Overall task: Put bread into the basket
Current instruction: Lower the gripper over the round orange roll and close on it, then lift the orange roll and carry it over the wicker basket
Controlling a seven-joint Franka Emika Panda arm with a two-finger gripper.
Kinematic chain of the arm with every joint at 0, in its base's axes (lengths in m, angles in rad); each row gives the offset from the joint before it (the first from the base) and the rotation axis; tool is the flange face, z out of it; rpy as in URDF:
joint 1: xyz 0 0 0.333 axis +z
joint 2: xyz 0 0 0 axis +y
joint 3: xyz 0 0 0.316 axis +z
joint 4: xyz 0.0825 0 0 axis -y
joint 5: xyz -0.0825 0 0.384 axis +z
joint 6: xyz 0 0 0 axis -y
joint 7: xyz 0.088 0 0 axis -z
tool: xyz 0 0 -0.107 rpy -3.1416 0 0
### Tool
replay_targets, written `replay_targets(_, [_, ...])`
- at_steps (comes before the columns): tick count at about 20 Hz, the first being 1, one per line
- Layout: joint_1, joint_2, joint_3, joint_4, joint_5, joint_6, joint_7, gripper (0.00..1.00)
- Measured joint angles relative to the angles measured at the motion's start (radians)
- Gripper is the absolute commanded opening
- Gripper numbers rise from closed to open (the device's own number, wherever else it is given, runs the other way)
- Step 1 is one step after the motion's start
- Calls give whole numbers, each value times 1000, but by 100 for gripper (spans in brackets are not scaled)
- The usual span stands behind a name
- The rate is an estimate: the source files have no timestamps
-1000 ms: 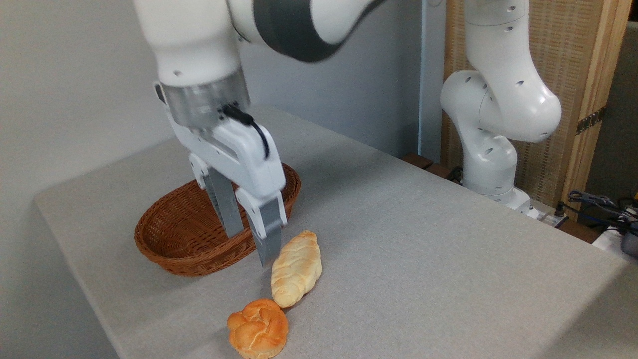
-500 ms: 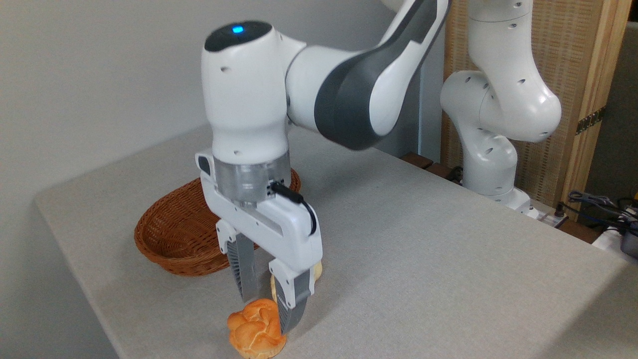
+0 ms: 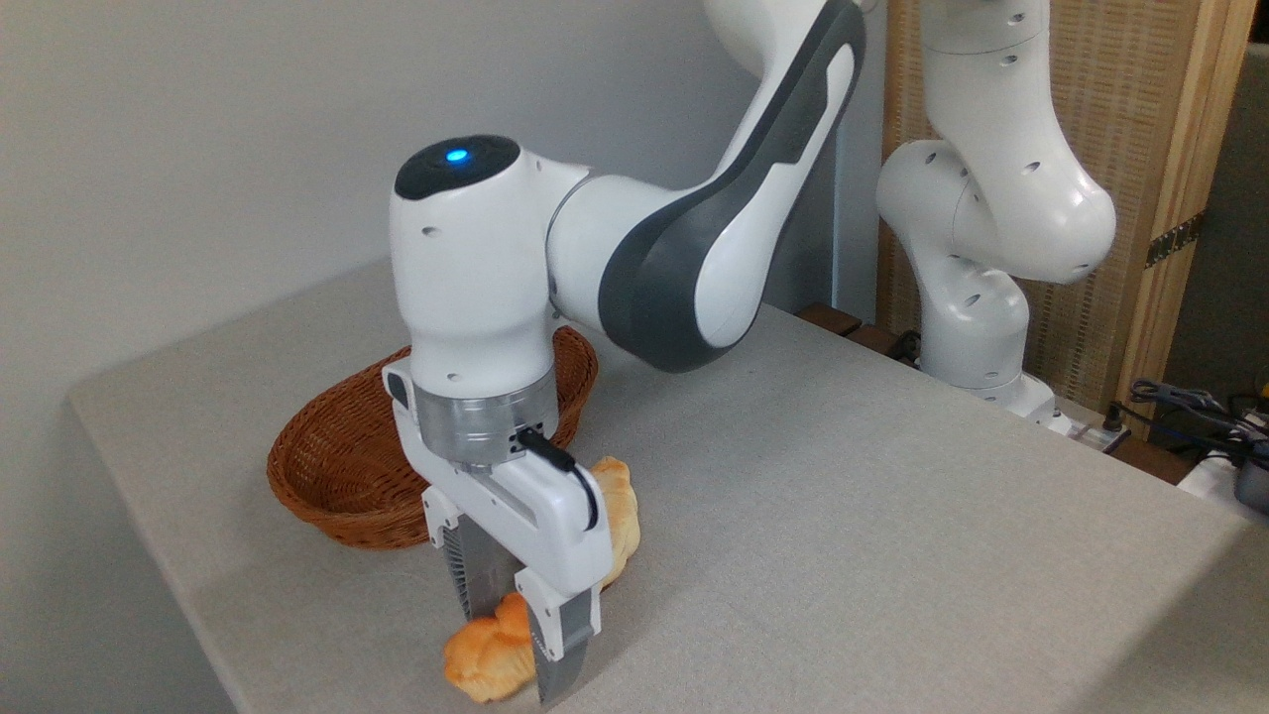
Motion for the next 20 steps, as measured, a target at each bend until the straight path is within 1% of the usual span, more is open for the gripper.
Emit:
replay_targets(2, [-4,9,-7,0,0,4,0,98])
replay_targets(3, [-6,12,-8,0,0,4,0,88])
replay_targets(4, [-6,13,-9,0,0,4,0,67])
replay_targets(5, [-6,13,-11,0,0,5,0,39])
replay_targets(6, [-6,13,-11,0,0,5,0,21])
replay_targets(8, [-6,13,-12,0,0,5,0,20])
replay_targets(20, [-4,8,-18,7,-5,8,0,21])
